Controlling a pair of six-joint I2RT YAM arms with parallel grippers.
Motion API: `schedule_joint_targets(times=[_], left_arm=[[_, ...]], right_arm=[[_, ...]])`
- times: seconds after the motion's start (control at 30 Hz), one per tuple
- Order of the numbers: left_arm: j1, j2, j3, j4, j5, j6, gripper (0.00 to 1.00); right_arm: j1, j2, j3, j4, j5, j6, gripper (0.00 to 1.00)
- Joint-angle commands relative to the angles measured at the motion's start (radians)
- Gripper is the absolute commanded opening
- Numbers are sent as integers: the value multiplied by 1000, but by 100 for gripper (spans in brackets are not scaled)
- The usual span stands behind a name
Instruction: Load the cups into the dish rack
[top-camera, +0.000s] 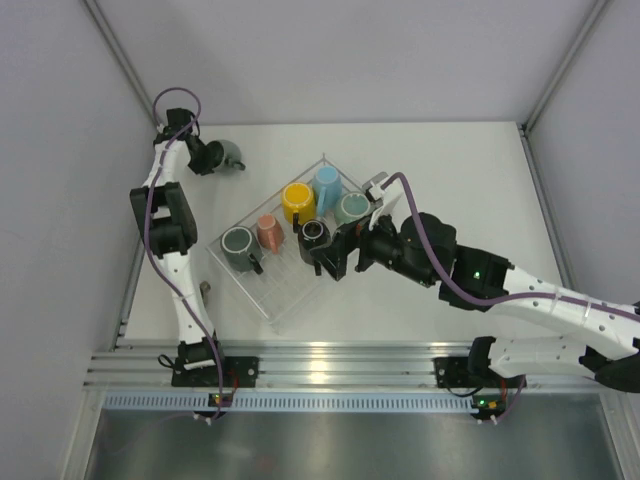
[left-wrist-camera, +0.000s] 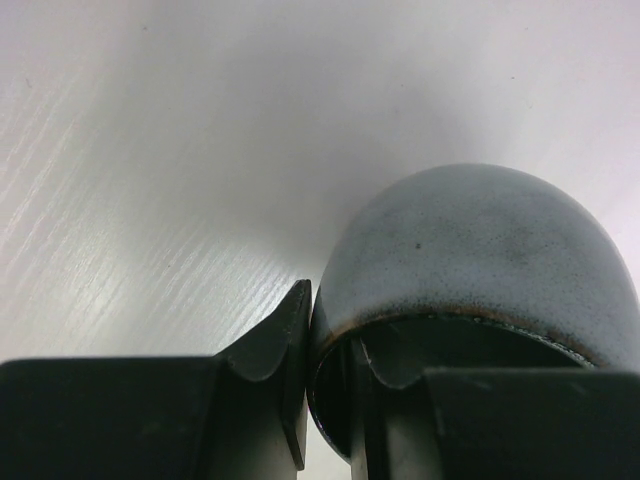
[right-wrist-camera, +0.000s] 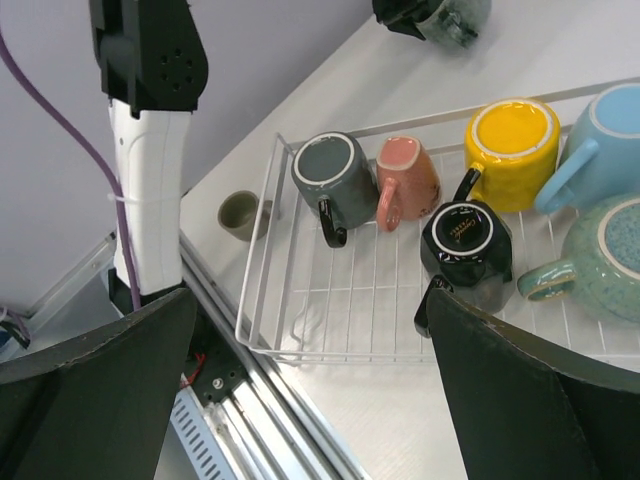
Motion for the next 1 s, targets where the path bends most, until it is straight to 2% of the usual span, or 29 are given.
schedule_joint_targets(times=[0.0, 0.2, 0.33, 0.4, 0.5, 0.67, 0.73, 0.83, 0.97], left_arm=[[10, -180, 14, 67, 25, -3, 0], [10, -284, -40, 99, 78, -26, 0], [5, -375, -163, 150, 175, -63, 0], [-3, -448, -231, 232, 227, -86, 0], [-19, -536, -331, 300, 270, -124, 0], [-75, -651, -380, 306, 311, -120, 0], [-104, -697, -461, 394, 356, -150, 0], [-138, -841, -627, 562, 440, -213, 0], [-164, -950, -748, 644, 511, -233, 0]], right_arm=[[1, -43, -13, 60, 66, 54, 99], [-8, -92, -50, 85, 87, 92, 99], [-13, -91, -50, 79, 71, 100, 99], [-20, -77, -39, 57, 67, 117, 99], [-43, -60, -35, 57, -5, 129, 99], [-128, -31, -36, 105, -289, 187, 99], [-178, -28, -56, 152, -385, 232, 98], [-223, -29, -80, 191, -426, 243, 95], [-234, -3, -64, 203, -467, 241, 93]])
